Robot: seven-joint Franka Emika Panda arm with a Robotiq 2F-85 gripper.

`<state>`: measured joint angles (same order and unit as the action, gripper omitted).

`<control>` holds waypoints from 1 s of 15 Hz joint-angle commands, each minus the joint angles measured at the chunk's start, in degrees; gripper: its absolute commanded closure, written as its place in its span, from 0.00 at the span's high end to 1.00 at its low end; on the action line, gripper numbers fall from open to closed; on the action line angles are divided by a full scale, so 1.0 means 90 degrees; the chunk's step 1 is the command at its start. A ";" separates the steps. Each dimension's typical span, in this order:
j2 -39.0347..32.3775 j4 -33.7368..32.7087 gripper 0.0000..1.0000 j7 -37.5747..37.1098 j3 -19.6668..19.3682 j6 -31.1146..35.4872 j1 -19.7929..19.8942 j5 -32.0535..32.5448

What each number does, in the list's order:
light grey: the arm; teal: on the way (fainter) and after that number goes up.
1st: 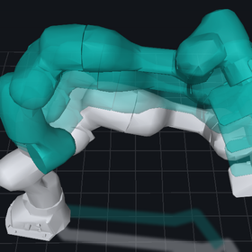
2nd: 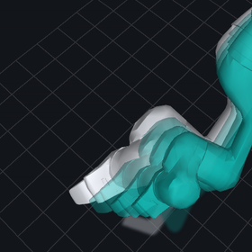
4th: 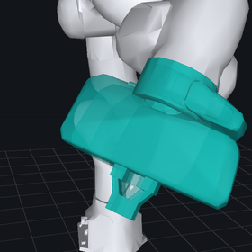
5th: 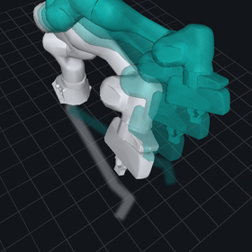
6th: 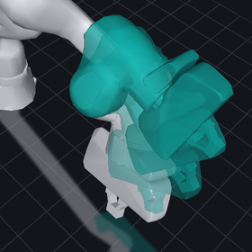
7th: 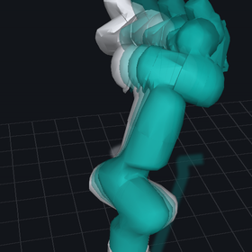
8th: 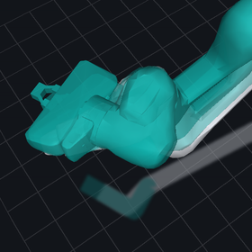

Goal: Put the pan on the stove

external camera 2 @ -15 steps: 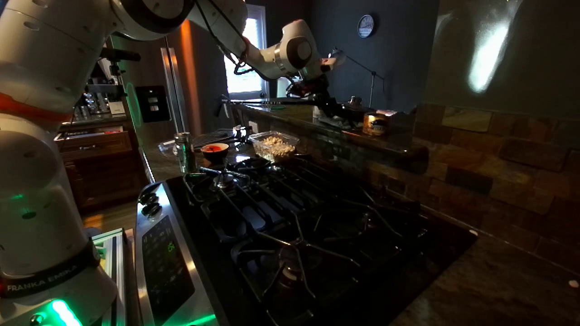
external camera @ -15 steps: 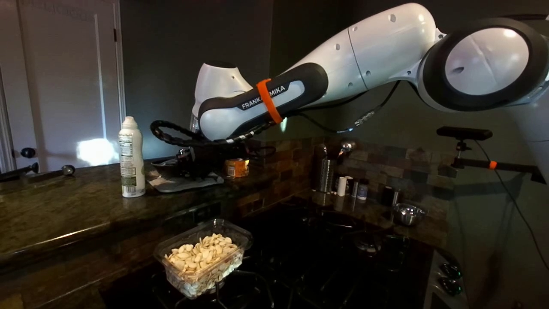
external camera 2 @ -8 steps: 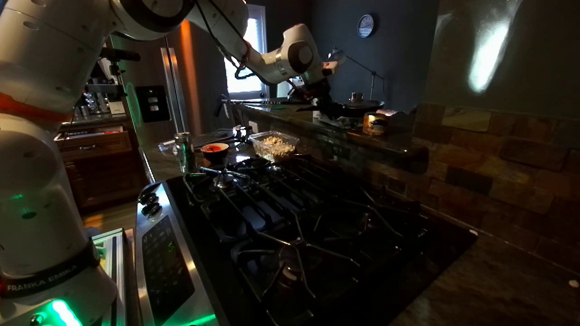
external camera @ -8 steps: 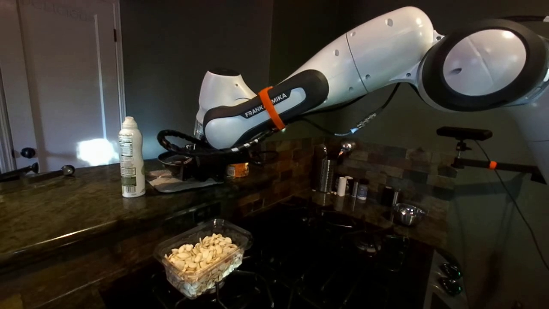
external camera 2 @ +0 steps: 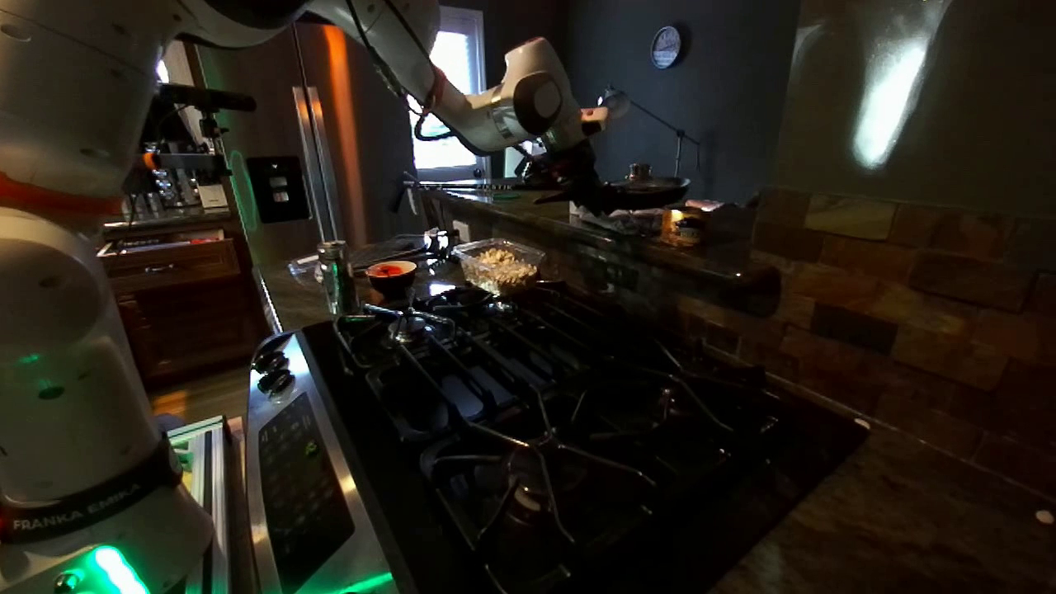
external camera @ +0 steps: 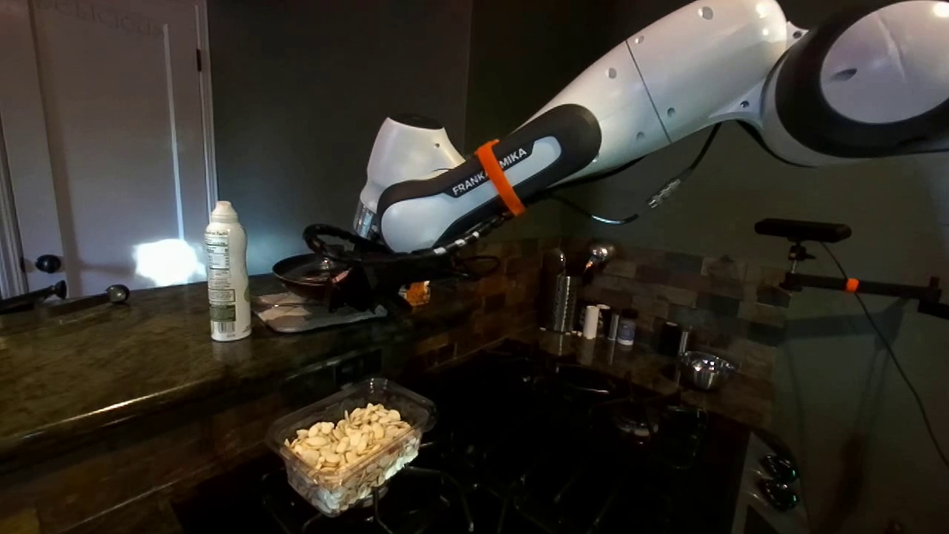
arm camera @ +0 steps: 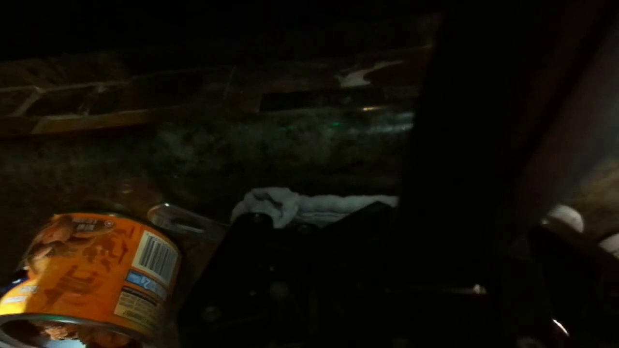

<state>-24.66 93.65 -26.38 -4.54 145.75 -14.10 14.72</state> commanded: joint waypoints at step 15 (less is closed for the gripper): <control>0.3375 0.4927 0.00 0.3592 0.0596 0.1859 0.1027 -0.1215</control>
<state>0.10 128.15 0.94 0.20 151.37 -6.62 8.02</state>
